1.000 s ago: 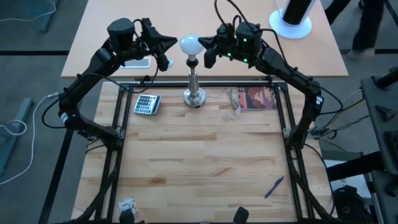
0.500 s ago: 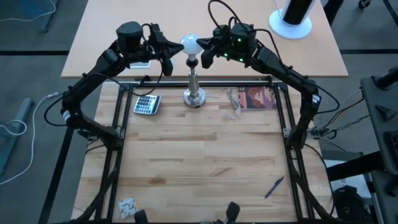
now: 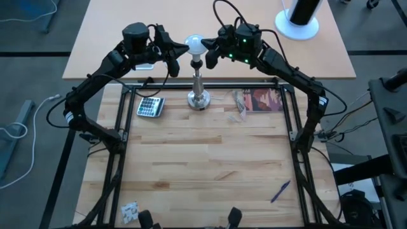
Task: Screw lightbulb
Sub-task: Insert the lightbulb into the table lamp
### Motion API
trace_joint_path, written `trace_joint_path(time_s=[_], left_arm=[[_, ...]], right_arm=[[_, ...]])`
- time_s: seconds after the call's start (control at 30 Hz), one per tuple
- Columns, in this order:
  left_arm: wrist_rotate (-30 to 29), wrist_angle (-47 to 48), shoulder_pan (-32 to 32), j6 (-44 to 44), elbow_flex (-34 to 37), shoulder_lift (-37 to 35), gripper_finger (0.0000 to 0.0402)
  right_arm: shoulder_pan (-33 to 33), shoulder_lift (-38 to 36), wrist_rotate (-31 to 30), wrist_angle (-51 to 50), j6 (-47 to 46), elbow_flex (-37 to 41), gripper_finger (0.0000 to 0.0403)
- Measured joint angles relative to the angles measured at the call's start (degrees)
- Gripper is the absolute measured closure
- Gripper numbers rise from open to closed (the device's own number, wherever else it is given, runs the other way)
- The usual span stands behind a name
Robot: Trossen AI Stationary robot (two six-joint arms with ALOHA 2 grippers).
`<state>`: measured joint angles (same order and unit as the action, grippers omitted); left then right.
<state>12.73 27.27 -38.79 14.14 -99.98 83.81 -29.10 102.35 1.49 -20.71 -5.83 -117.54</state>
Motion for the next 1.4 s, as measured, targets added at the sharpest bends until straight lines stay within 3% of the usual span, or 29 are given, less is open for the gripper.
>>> trace_joint_path(time_s=[0.87,1.4], left_arm=[[-2.73,-0.78,-0.48,0.08,-0.05,0.11,0.0381],[-2.23,3.90,-0.46,0.61,-0.15,-4.20,0.0381]], right_arm=[[0.85,0.04,0.58,-0.09,-1.05,0.07,0.0403],[-0.58,-4.11,-0.43,-0.90,0.91,-1.27,0.0403]])
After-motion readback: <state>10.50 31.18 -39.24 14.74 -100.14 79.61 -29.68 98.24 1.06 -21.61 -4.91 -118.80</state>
